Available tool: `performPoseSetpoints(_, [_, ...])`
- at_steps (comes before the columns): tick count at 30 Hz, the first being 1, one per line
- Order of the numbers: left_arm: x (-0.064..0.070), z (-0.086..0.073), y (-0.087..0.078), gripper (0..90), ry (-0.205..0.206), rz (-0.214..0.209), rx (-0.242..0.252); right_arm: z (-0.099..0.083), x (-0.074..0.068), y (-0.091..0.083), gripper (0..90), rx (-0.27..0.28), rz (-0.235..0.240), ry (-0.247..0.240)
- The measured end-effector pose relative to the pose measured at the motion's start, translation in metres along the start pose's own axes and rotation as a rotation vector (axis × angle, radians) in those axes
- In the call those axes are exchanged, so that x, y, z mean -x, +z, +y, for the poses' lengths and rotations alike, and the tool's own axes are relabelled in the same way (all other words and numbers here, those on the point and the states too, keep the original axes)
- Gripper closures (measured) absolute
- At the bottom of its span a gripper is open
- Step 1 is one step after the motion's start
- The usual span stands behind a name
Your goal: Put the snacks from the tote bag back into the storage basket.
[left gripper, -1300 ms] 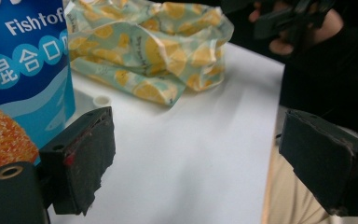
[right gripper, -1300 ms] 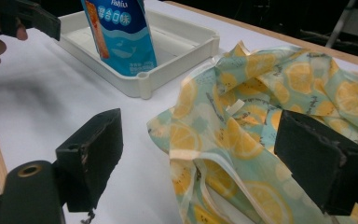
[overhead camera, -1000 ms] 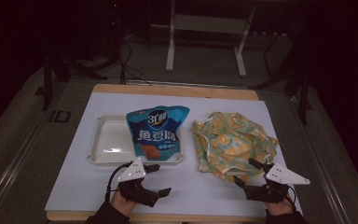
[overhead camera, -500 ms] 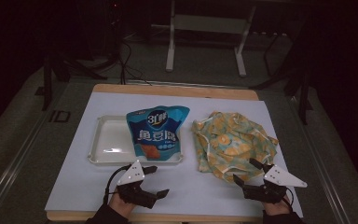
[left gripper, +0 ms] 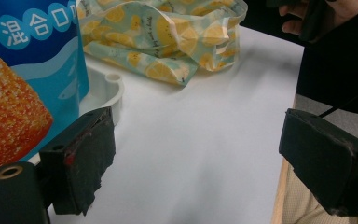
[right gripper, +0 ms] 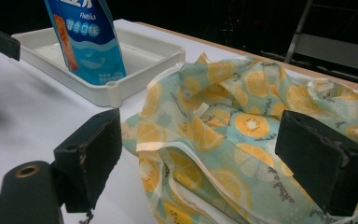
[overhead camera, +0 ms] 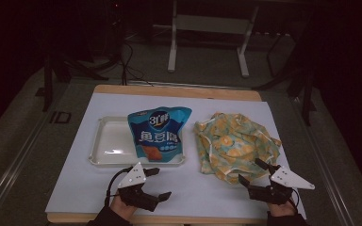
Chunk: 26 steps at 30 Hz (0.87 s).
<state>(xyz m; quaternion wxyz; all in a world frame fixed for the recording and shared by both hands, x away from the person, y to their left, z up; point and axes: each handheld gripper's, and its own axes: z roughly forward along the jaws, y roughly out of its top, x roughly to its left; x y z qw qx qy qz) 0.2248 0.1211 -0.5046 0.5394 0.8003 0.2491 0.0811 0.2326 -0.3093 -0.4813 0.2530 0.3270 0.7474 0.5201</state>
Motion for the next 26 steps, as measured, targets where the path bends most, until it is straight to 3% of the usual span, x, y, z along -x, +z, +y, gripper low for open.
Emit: performPoseSetpoints(26, [-0.0015, -0.0013, -0.0021, 11.5, -0.008, -0.004, 0.020, -0.0028, 0.0017, 0.0020, 14.6, 0.010, -0.021, -0.009])
